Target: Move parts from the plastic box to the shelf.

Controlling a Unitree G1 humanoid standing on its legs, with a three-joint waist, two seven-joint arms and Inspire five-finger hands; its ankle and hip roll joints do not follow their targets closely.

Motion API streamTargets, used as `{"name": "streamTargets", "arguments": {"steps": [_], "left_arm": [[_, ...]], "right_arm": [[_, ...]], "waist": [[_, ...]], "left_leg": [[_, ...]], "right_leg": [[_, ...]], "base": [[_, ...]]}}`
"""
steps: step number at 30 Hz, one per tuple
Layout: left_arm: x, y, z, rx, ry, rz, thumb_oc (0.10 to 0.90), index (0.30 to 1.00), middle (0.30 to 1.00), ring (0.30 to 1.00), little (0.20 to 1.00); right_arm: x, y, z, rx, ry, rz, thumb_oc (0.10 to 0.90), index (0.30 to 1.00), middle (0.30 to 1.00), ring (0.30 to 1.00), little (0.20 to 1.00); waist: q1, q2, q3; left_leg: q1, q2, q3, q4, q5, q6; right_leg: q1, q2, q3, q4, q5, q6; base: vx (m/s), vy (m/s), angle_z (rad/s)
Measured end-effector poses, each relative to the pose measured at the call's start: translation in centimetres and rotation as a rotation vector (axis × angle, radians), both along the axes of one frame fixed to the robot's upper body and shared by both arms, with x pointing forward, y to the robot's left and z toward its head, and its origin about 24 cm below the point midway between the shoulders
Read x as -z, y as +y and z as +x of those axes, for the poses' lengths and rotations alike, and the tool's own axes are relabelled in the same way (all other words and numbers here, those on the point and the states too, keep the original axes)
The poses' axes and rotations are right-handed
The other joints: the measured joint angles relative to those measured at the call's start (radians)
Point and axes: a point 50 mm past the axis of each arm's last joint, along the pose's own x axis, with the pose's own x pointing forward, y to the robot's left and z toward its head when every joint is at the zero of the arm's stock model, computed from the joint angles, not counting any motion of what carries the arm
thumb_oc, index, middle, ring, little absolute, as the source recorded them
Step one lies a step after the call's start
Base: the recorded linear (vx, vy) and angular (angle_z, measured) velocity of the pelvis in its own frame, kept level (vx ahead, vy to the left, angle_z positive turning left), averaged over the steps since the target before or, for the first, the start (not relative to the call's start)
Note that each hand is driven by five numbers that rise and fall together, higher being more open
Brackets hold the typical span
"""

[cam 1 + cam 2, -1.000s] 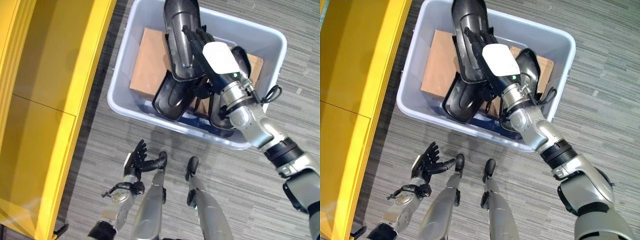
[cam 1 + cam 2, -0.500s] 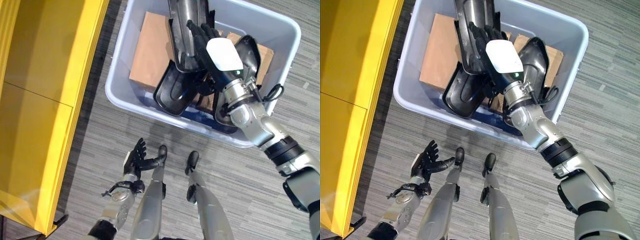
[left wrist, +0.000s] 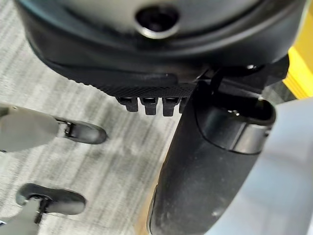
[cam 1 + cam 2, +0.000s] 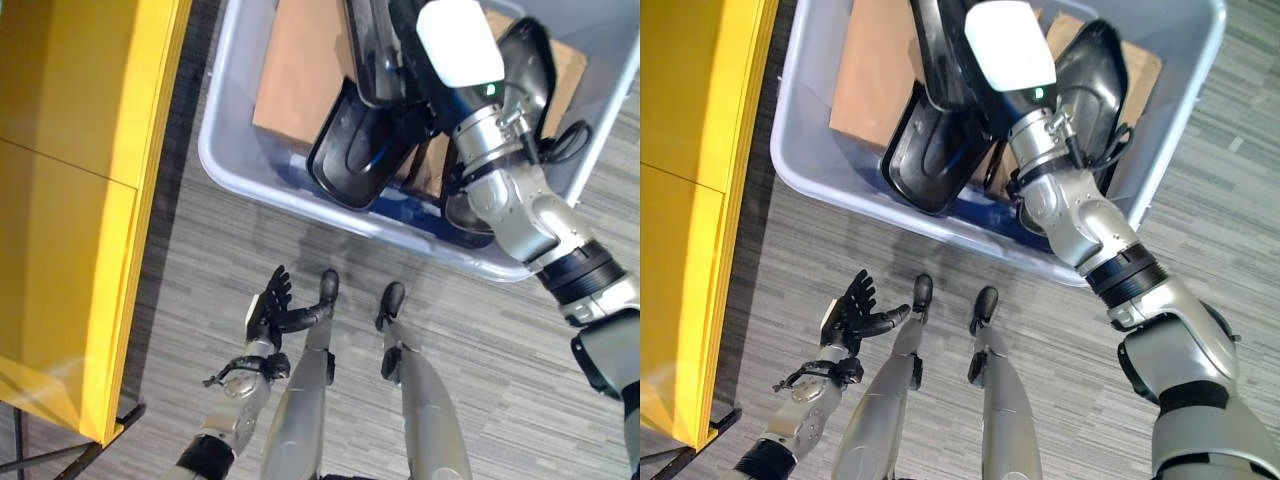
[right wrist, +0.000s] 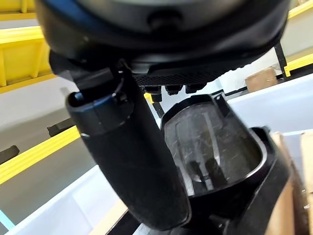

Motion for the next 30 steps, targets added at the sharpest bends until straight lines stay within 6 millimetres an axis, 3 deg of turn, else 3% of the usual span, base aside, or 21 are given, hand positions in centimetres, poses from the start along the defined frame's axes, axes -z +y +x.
{"name": "streamTargets", "arguments": {"steps": [11,12,13,14,15,23,26,30], "left_arm": [[-0.6,0.1,0.2,-0.023,-0.031,-0.007,0.900,1.000,1.000,1.000,1.000],[-0.6,0.1,0.3,-0.023,-0.034,-0.008,0.900,1.000,1.000,1.000,1.000],[-0.7,0.1,0.3,-0.023,-0.035,-0.008,0.900,1.000,1.000,1.000,1.000],[-0.7,0.1,0.3,-0.023,-0.036,-0.009,0.900,1.000,1.000,1.000,1.000],[-0.7,0.1,0.3,-0.022,-0.037,-0.009,0.900,1.000,1.000,1.000,1.000],[-1.2,-0.1,0.5,-0.021,-0.056,-0.016,0.900,1.000,1.000,1.000,1.000],[-1.4,-0.2,0.8,-0.026,-0.065,-0.014,0.900,1.000,1.000,1.000,1.000],[-1.7,-0.2,1.0,-0.028,-0.074,-0.013,0.900,1.000,1.000,1.000,1.000]], "right_arm": [[0.1,-0.8,1.1,0.069,0.011,-0.002,0.900,1.000,1.000,1.000,1.000],[0.0,-0.9,1.2,0.076,0.007,0.004,0.555,0.517,0.517,0.517,0.517],[0.0,-1.0,1.2,0.077,0.001,0.012,0.555,0.517,0.517,0.517,0.517],[0.1,-1.0,1.3,0.078,-0.005,0.017,0.508,0.451,0.451,0.451,0.451],[0.0,-1.1,1.3,0.079,-0.009,0.019,0.400,0.300,0.300,0.300,0.300],[-1.9,-1.0,0.9,0.061,-0.071,0.073,0.400,0.300,0.300,0.300,0.300],[-1.5,-1.4,1.1,0.080,-0.045,0.084,0.400,0.300,0.300,0.300,0.300],[0.4,-1.6,1.5,0.087,0.023,0.072,0.400,0.300,0.300,0.300,0.300]], "waist": [[-0.002,0.001,0.015],[-0.002,0.001,0.015],[-0.002,0.001,0.015],[-0.002,0.001,0.015],[-0.002,0.001,0.015],[-0.009,0.000,0.014],[-0.009,0.000,0.014],[-0.006,0.000,0.014]], "left_leg": [[-0.122,-0.024,-0.033,0.062,0.000,0.000],[-0.131,-0.025,-0.036,0.065,0.001,-0.001],[-0.136,-0.026,-0.040,0.066,0.002,-0.001],[-0.140,-0.028,-0.042,0.067,0.002,-0.002],[-0.144,-0.028,-0.043,0.069,0.002,-0.002],[-0.162,-0.035,-0.050,0.084,0.006,0.000],[-0.150,-0.038,-0.050,0.083,0.012,0.001],[-0.100,-0.039,-0.051,0.076,0.011,0.001]], "right_leg": [[-0.125,-0.038,-0.021,0.104,-0.031,-0.011],[-0.132,-0.040,-0.025,0.111,-0.033,-0.014],[-0.138,-0.042,-0.028,0.116,-0.034,-0.016],[-0.144,-0.044,-0.030,0.123,-0.036,-0.019],[-0.148,-0.045,-0.032,0.126,-0.036,-0.019],[-0.161,-0.056,-0.039,0.138,-0.035,-0.021],[-0.149,-0.058,-0.040,0.138,-0.034,-0.021],[-0.098,-0.059,-0.040,0.130,-0.034,-0.021]], "base": [[0.02,-0.002,0.11],[0.01,0.005,0.12],[0.00,0.006,0.10],[0.00,0.016,0.07],[0.00,0.014,0.08],[0.00,0.010,0.02],[0.00,0.000,0.00],[-0.02,0.007,0.00]]}}
